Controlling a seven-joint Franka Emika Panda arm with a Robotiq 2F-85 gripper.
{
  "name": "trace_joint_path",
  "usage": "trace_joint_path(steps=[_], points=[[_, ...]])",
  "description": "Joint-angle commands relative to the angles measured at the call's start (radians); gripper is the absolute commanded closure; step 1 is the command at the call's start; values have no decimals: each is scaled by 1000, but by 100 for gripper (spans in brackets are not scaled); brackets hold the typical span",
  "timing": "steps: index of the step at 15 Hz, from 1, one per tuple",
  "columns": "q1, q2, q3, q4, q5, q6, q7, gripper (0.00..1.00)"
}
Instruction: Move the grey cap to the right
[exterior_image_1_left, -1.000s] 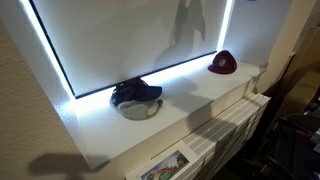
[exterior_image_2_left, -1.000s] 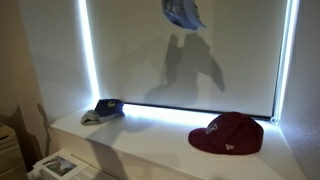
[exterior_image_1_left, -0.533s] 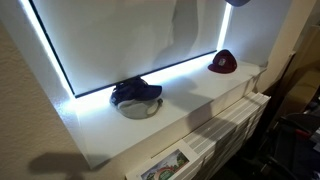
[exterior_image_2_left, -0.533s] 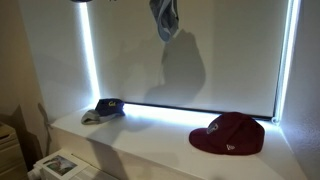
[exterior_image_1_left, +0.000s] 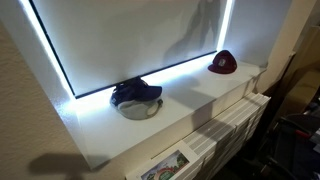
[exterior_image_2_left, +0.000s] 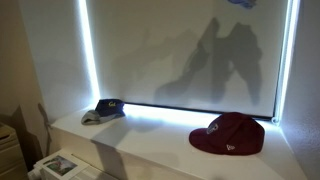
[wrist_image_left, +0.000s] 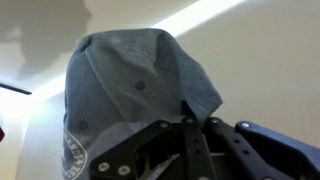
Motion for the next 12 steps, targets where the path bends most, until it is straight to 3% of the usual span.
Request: trace_joint_path(steps=[1, 2, 3, 8, 9, 10, 12], points=[[-142, -181, 110, 166, 10, -119, 68, 99], [-239, -241, 249, 195, 176, -124, -70, 99], [-137, -314, 155, 222, 35, -113, 59, 99], [-23, -644, 230, 401, 64, -137, -24, 99], [-16, -702, 263, 451, 68, -200, -26, 99], [-31, -581, 209, 325, 63, -126, 6, 96], [-8, -673, 240, 393, 63, -158, -9, 96]])
